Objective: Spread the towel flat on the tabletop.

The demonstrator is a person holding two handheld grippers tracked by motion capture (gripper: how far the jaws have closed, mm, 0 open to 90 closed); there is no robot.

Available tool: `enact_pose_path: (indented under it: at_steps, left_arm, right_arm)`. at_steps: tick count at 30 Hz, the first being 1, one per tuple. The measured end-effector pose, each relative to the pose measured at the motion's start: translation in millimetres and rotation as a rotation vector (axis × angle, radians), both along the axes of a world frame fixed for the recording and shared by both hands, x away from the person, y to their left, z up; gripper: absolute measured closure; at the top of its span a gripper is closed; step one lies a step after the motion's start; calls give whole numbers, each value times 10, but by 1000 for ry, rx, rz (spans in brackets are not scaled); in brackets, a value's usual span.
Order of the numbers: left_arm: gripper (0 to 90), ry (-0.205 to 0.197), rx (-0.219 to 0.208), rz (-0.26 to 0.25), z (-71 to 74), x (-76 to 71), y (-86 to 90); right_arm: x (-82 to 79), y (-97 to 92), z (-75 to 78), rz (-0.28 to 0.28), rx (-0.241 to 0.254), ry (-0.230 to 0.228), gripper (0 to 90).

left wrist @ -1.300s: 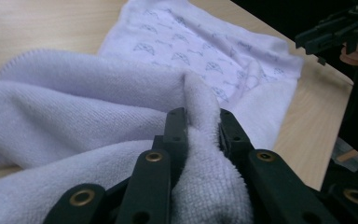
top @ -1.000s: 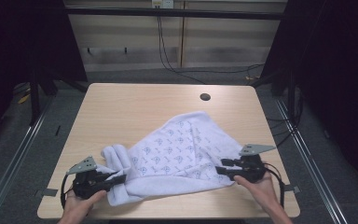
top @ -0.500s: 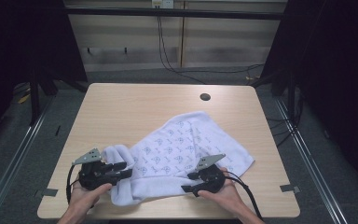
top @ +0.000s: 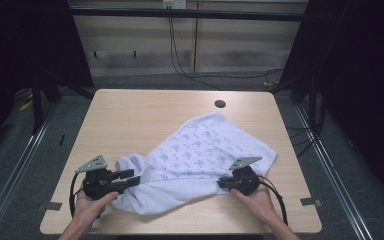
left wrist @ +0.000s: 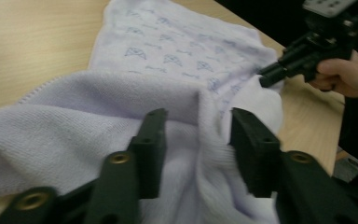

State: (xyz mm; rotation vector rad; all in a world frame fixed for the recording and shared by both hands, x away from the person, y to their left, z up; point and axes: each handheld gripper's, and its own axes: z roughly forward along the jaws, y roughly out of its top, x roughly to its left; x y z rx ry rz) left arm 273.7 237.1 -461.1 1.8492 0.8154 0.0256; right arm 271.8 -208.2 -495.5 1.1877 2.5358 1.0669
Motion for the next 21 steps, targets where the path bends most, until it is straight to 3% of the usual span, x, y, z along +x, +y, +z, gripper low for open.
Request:
enact_pose_path:
  at_steps: [3, 7, 10, 12, 15, 16, 18, 20, 21]
  left_arm:
    - [589, -4, -10, -11, 13, -39, 2]
    - [573, 6, 11, 46, -10, -27, 83]
    - [549, 33, 4, 91, -51, 73, 124]
    - [501, 46, 31, 94, -86, 162, 86]
    - [488, 17, 88, 141, -170, 283, 12]
    - [491, 27, 94, 130, -204, 340, -6]
    - [467, 67, 66, 125, -265, 450, -33]
    - [462, 97, 54, 99, -308, 534, -73]
    - [569, 98, 54, 110, -323, 550, -108]
  right_arm:
    - [10, -126, 16, -41, -33, -16, 835]
    - [-17, -284, 41, -88, -69, -22, 784]
    - [-115, -366, 93, -102, -41, -40, 728]
    - [-175, -363, 162, -108, -20, -58, 690]
    - [-149, -260, 219, -76, 5, -80, 650]
    - [-113, -198, 221, -61, 21, -80, 638]
    - [16, 69, 250, -12, 42, -84, 608]
    - [64, 175, 267, 13, 48, -88, 601]
    - [155, 399, 304, 53, 69, -100, 581]
